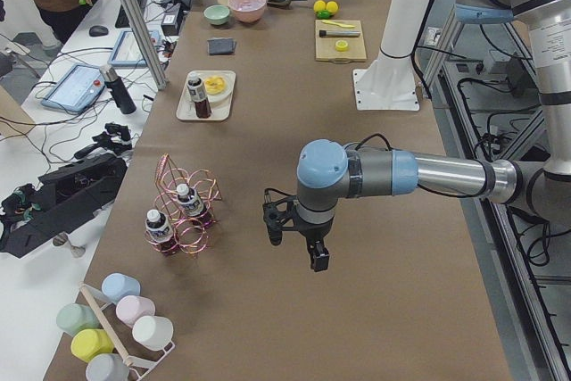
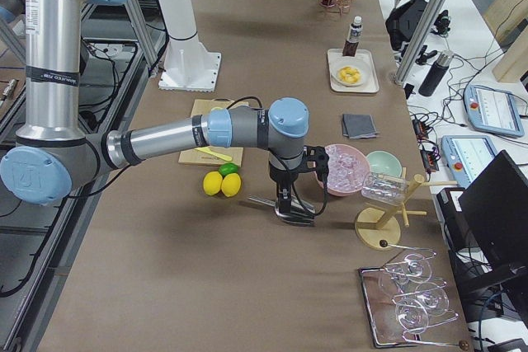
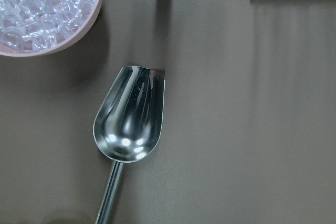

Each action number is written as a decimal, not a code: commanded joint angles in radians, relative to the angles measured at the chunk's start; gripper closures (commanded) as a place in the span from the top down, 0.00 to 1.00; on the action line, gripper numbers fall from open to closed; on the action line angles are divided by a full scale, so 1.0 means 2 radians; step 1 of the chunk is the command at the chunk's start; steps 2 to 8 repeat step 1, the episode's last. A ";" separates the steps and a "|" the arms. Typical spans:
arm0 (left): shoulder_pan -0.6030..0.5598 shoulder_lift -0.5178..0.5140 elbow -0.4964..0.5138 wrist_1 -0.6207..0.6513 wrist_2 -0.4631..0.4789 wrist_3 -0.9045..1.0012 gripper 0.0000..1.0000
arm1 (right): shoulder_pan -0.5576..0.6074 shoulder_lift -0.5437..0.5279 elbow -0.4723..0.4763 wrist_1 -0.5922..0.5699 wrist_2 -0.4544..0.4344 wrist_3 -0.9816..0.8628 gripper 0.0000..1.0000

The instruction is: Place donut on tray

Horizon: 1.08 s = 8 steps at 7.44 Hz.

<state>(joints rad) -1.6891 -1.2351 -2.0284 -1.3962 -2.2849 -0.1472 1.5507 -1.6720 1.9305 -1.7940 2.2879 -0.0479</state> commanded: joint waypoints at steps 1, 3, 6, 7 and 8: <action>-0.001 0.001 0.001 0.001 0.001 0.000 0.98 | 0.000 0.001 -0.001 0.000 0.000 0.001 1.00; -0.001 0.001 0.001 0.001 0.001 0.000 0.98 | 0.000 0.001 -0.001 0.000 0.000 0.001 1.00; -0.001 0.001 0.001 0.001 0.001 0.000 0.98 | 0.000 0.001 -0.001 0.000 0.000 0.001 1.00; -0.001 0.001 0.001 0.001 0.001 0.000 0.98 | 0.000 0.001 -0.001 0.000 0.000 0.001 1.00; -0.001 0.001 0.001 0.001 0.001 0.000 0.98 | 0.000 0.001 -0.001 0.000 0.000 0.001 1.00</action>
